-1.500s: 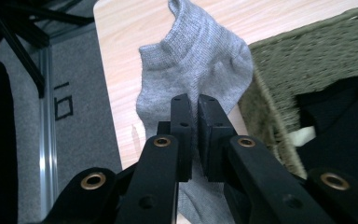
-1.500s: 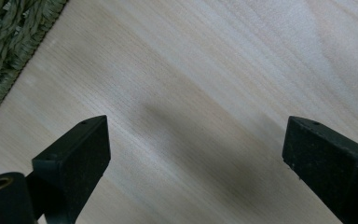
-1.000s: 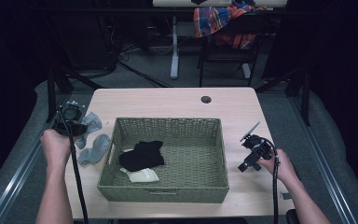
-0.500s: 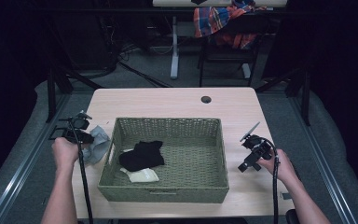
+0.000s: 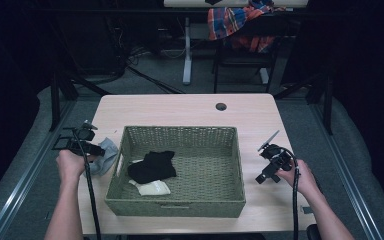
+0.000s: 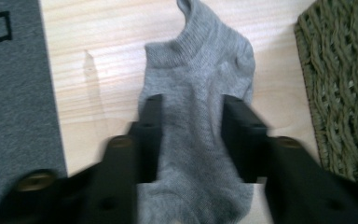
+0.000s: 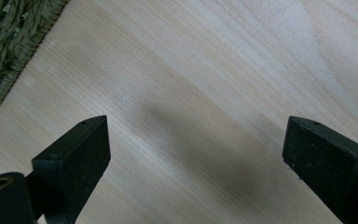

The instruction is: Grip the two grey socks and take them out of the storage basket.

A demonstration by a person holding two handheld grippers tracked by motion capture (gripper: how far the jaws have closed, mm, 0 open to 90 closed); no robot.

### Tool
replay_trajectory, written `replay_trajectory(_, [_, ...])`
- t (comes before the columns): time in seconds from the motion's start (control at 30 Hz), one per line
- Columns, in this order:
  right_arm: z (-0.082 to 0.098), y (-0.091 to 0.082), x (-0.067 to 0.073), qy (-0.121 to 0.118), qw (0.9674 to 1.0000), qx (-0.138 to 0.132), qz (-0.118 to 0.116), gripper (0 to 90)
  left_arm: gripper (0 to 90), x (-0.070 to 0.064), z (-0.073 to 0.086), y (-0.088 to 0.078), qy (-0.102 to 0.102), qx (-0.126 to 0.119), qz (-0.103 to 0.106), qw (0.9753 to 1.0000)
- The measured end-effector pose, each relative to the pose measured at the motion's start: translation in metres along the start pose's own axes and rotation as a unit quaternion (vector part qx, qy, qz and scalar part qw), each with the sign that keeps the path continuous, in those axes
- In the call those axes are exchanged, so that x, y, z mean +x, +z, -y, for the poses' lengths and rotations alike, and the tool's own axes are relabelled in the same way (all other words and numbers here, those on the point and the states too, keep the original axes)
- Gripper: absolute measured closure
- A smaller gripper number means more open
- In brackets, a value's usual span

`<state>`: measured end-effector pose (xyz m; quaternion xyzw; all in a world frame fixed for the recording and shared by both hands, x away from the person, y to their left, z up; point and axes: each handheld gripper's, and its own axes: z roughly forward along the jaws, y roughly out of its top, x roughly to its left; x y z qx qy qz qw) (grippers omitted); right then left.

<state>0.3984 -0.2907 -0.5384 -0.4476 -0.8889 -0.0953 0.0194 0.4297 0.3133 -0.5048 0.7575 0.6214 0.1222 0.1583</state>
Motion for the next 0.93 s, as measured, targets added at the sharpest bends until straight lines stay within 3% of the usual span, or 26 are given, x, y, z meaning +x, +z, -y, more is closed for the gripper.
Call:
replay_trajectory(0.07, [-0.001,-0.003,-0.002,-0.015,0.9998,0.011,0.004,7.3,41.6,-0.002,-0.001,-0.005,-0.002,-0.009,-0.009,0.9999])
replay_trajectory(0.1, [-0.001,-0.003,-0.002,-0.014,0.9998,0.01,0.003,7.3,37.6,-0.004,-0.001,-0.008,-0.006,-0.014,-0.01,0.9998])
replay_trajectory(0.13, [0.001,-0.001,0.0,0.005,0.9999,-0.01,0.001,7.3,31.4,-0.005,-0.001,-0.01,-0.009,-0.022,-0.013,0.9996])
replay_trajectory(0.2, [0.0,-0.003,-0.002,-0.006,1.0,-0.006,0.005,7.3,23.8,-0.008,0.0,-0.015,-0.006,-0.029,-0.012,0.9995])
replay_trajectory(0.23, [0.001,-0.002,-0.001,0.005,0.9999,-0.016,0.002,7.3,18.3,-0.01,0.0,-0.017,-0.006,-0.031,-0.012,0.9994])
replay_trajectory(0.27, [0.001,-0.004,-0.002,-0.003,1.0,-0.006,0.001,7.3,15.7,-0.011,0.001,-0.02,-0.004,-0.035,-0.013,0.9993])
replay_trajectory(0.3, [0.0,-0.006,-0.004,-0.015,0.9998,0.002,0.008,7.3,15.0,-0.012,0.003,-0.023,-0.006,-0.04,-0.013,0.9991])
replay_trajectory(0.37, [0.002,-0.002,-0.001,0.007,0.9996,-0.026,0.004,7.3,11.3,-0.013,0.006,-0.028,-0.007,-0.047,-0.017,0.9987])
replay_trajectory(0.43, [-0.001,-0.007,-0.004,-0.019,0.9997,0.008,0.011,7.3,9.1,-0.014,0.01,-0.031,-0.013,-0.054,-0.016,0.9983])
replay_trajectory(0.47, [0.001,-0.005,-0.003,-0.006,0.9999,-0.006,0.008,7.3,8.1,-0.015,0.013,-0.034,-0.016,-0.059,-0.019,0.998])
replay_trajectory(0.6, [0.001,-0.006,-0.004,-0.011,0.9999,-0.006,0.01,7.3,2.2,-0.017,0.024,-0.042,-0.026,-0.073,-0.019,0.9968])
replay_trajectory(0.63, [0.002,-0.004,-0.002,0.005,0.9997,-0.025,0.006,7.3,1.3,-0.017,0.027,-0.043,-0.024,-0.075,-0.017,0.9967])
replay_trajectory(0.7, [0.002,-0.004,-0.002,0.002,0.9997,-0.022,0.006,7.3,0.3,-0.02,0.033,-0.046,-0.014,-0.083,-0.01,0.9964])
replay_trajectory(0.77, [0.0,-0.008,-0.004,-0.017,0.9998,-0.001,0.009,7.3,0.2,-0.023,0.041,-0.049,-0.011,-0.085,-0.015,0.9962])
replay_trajectory(0.93, [0.0,-0.007,-0.003,-0.011,0.9999,-0.006,0.007,7.4,0.0,-0.031,0.062,-0.052,-0.008,-0.08,-0.025,0.9965])
